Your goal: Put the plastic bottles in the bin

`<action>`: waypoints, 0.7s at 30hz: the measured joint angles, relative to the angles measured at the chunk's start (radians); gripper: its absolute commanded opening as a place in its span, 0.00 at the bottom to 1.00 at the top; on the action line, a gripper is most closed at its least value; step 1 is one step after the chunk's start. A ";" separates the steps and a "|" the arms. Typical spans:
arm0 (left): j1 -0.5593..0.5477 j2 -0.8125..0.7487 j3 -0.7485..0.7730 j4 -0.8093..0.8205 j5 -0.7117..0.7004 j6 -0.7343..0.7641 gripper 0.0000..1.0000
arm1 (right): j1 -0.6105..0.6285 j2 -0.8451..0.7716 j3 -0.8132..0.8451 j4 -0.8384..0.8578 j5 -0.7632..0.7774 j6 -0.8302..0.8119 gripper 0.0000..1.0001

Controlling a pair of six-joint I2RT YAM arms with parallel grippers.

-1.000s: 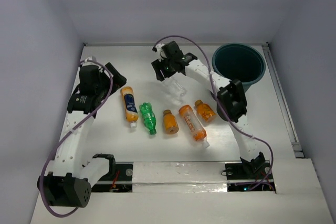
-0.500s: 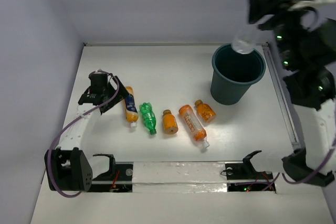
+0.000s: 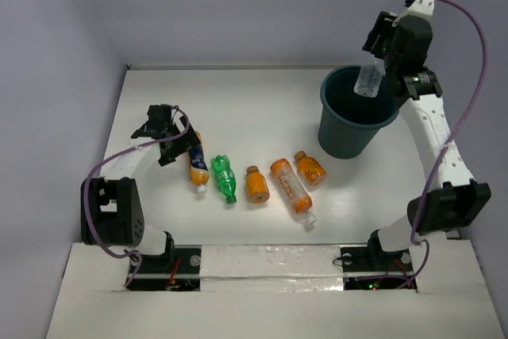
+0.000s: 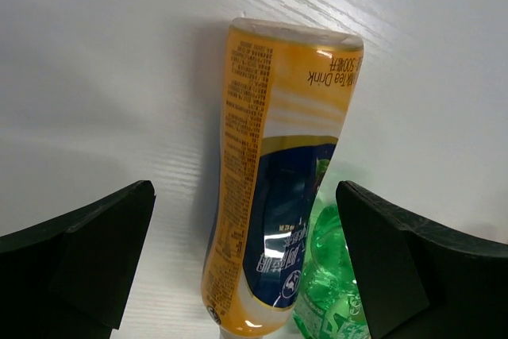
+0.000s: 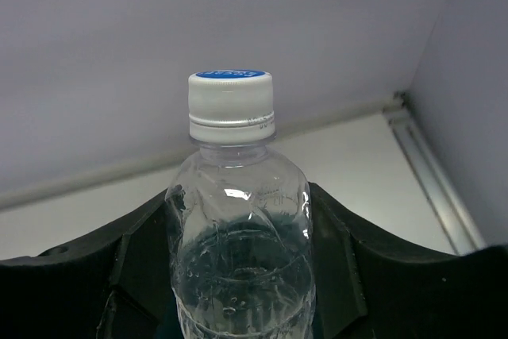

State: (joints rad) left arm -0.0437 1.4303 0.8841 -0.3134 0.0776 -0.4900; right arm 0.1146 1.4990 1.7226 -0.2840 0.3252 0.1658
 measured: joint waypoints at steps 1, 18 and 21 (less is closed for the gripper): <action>0.000 0.010 0.005 0.003 0.000 0.008 0.99 | -0.002 0.017 -0.018 -0.005 -0.009 0.006 0.41; 0.000 0.193 0.067 0.107 0.048 0.046 0.69 | -0.016 -0.098 -0.138 -0.042 -0.113 0.153 0.94; 0.000 0.198 0.067 0.124 0.055 0.038 0.43 | -0.016 -0.200 -0.178 -0.046 -0.164 0.186 0.90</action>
State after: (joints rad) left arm -0.0437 1.6287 0.9508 -0.1898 0.1322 -0.4519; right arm 0.0982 1.2991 1.5448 -0.3298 0.1616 0.3519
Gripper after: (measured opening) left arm 0.551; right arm 0.924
